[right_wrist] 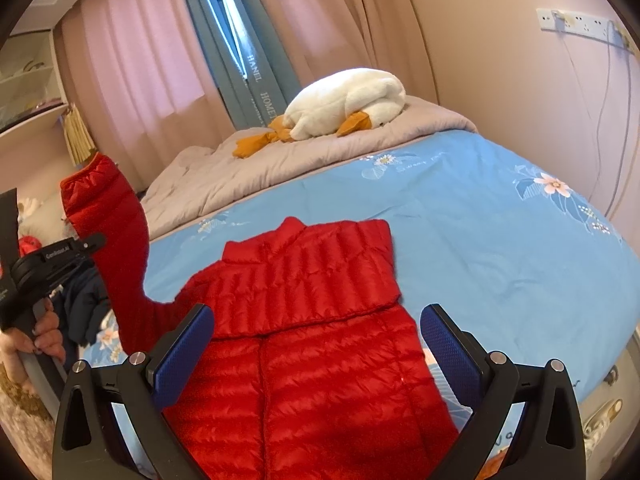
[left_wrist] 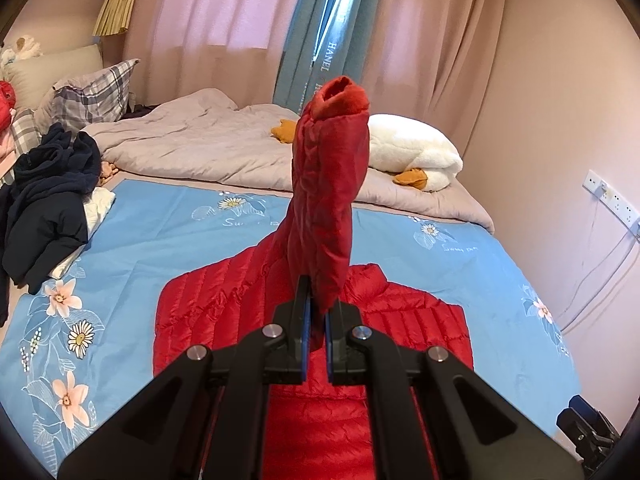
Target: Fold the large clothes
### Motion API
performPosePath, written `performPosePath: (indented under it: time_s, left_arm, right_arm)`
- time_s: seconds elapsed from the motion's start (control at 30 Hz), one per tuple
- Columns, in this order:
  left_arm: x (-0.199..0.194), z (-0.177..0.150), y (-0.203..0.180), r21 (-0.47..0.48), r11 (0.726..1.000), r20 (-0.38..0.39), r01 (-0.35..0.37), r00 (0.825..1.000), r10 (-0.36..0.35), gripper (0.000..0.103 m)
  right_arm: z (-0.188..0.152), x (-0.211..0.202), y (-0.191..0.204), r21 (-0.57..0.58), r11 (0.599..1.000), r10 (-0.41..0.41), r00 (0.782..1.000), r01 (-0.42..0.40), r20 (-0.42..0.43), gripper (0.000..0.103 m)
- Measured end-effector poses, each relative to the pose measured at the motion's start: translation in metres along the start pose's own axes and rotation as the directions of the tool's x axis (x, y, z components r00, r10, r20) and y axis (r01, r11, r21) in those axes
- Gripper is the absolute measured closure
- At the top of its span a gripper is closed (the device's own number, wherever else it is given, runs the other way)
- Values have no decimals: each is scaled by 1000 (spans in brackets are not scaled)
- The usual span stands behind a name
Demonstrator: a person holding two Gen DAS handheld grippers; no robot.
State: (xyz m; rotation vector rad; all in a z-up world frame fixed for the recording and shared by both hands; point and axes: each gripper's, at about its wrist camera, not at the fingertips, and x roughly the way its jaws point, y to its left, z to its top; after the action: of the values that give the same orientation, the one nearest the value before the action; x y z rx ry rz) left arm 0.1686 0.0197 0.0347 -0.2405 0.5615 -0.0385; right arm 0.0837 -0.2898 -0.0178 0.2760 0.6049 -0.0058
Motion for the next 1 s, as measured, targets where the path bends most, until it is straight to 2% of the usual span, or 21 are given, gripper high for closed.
performPosePath:
  time_s: [0.77, 1.0]
  left_arm:
    - [31, -36, -30, 70, 996, -129, 64, 990, -54, 98]
    - [35, -45, -34, 41, 998, -145, 48, 989, -41, 98]
  right_arm:
    - [-2, 0, -10, 18, 1000, -14, 1000, 14, -6, 1]
    - [-4, 1, -16, 22, 1000, 18, 1000, -18, -19, 1]
